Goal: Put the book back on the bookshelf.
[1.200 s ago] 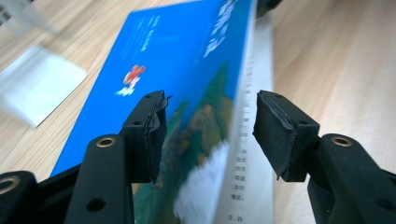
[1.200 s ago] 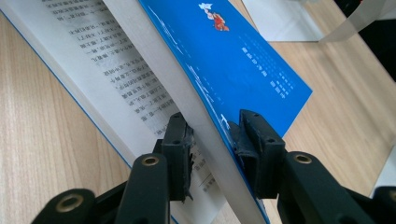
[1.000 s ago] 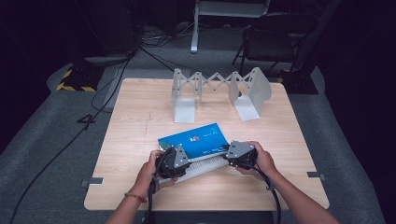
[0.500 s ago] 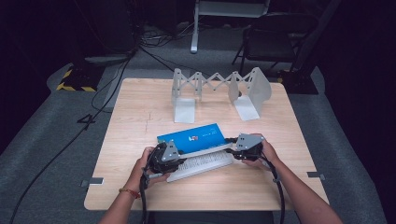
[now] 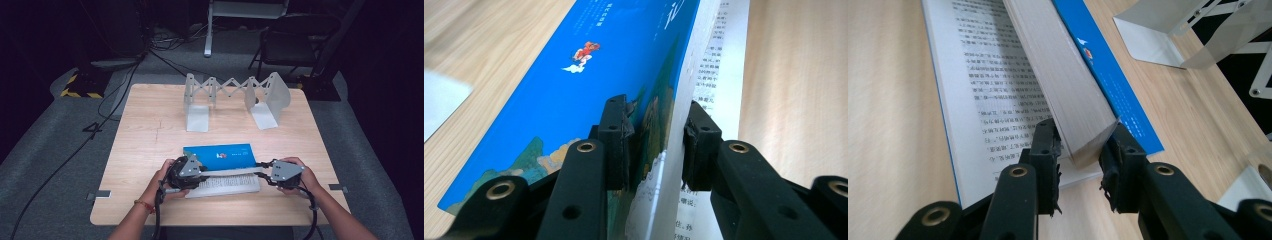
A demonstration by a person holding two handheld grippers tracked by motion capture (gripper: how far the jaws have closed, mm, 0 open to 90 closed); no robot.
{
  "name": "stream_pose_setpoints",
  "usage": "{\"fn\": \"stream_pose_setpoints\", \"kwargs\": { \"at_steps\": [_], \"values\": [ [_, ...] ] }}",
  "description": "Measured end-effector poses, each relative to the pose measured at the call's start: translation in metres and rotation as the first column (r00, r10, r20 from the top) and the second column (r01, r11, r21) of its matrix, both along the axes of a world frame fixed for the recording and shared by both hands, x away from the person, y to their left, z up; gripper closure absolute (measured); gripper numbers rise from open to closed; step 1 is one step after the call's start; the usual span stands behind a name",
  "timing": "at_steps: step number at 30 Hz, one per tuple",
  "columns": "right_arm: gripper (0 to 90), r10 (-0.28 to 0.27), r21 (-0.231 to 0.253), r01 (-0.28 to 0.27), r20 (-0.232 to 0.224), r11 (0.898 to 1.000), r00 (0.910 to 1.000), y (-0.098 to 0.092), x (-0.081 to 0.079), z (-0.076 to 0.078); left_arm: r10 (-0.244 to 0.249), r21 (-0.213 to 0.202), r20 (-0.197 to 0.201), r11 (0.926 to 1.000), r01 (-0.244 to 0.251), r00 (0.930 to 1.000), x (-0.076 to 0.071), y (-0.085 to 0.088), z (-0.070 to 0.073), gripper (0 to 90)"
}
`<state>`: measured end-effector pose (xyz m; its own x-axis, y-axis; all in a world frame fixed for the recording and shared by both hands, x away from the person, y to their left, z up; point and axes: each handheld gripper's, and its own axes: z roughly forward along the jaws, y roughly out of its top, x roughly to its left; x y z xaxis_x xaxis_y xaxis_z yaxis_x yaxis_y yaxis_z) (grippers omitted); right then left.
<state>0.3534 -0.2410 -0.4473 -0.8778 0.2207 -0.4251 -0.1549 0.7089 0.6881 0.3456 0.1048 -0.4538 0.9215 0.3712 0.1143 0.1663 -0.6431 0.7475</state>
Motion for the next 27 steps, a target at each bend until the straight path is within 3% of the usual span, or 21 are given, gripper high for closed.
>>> {"fn": "stream_pose_setpoints", "kwargs": {
  "at_steps": [5, 6, 8, 9, 10, 13, 14, 17, 19, 21, 24, 27],
  "values": [
    [67.2, -0.013, 0.065, 0.016, -0.048, 0.998, 0.9988, -0.015, 0.001, -0.002, -0.043, 0.018, 0.006, 0.9989, 0.043, 0.9990, 0.006, -0.013, 0.001, 68.5],
    [56.0, 0.012, 0.099, -0.002, -0.097, 0.995, 0.9952, -0.016, 0.006, -0.004, -0.051, 0.021, 0.005, 0.9985, 0.051, 0.9987, 0.007, -0.014, 0.000, 68.2],
    [51.6, 0.003, 0.087, 0.005, -0.089, 0.996, 0.9961, -0.015, 0.006, -0.005, -0.068, 0.020, -0.002, 0.9975, 0.068, 0.9977, 0.009, -0.014, -0.002, 68.0],
    [54.4, 0.001, 0.084, 0.006, -0.088, 0.996, 0.9961, -0.014, 0.008, -0.006, -0.073, 0.006, -0.007, 0.9973, 0.073, 0.9973, 0.010, -0.013, -0.002, 67.9],
    [65.1, 0.017, 0.106, -0.006, -0.099, 0.994, 0.9949, -0.011, 0.009, -0.007, -0.075, -0.001, -0.011, 0.9972, 0.075, 0.9971, 0.011, -0.012, -0.002, 68.0],
    [67.7, 0.021, 0.089, -0.013, -0.088, 0.996, 0.9959, -0.008, 0.007, -0.006, -0.073, -0.012, -0.019, 0.9973, 0.072, 0.9972, 0.013, -0.011, -0.001, 65.3],
    [68.3, 0.021, 0.083, -0.014, -0.090, 0.996, 0.9957, -0.008, 0.007, -0.005, -0.065, -0.024, -0.038, 0.9976, 0.065, 0.9971, 0.014, -0.010, -0.001, 65.3],
    [69.0, 0.012, 0.081, -0.006, -0.082, 0.997, 0.9965, -0.007, 0.005, -0.001, -0.028, -0.015, -0.069, 0.9995, 0.027, 0.9972, 0.013, -0.011, 0.001, 46.8],
    [69.3, 0.009, 0.068, -0.004, -0.071, 0.998, 0.9974, -0.004, 0.004, 0.000, -0.017, -0.009, -0.061, 0.9998, 0.016, 0.9980, 0.008, -0.013, 0.005, 42.7],
    [70.1, 0.012, 0.054, -0.009, -0.062, 0.999, 0.9980, 0.000, 0.002, 0.002, -0.007, -0.035, -0.071, 0.9994, 0.004, 0.9974, 0.005, -0.013, 0.012, 38.0],
    [71.9, 0.015, 0.046, -0.013, -0.049, 0.999, 0.9987, 0.012, -0.004, 0.009, 0.068, -0.021, -0.023, 0.9974, -0.068, 0.9974, -0.004, -0.021, 0.027, 32.4],
    [73.2, 0.028, 0.044, -0.026, -0.052, 0.999, 0.9983, 0.021, -0.006, 0.012, 0.086, 0.004, -0.006, 0.9963, -0.086, 0.9962, -0.008, -0.030, 0.029, 32.2]
  ]
}}
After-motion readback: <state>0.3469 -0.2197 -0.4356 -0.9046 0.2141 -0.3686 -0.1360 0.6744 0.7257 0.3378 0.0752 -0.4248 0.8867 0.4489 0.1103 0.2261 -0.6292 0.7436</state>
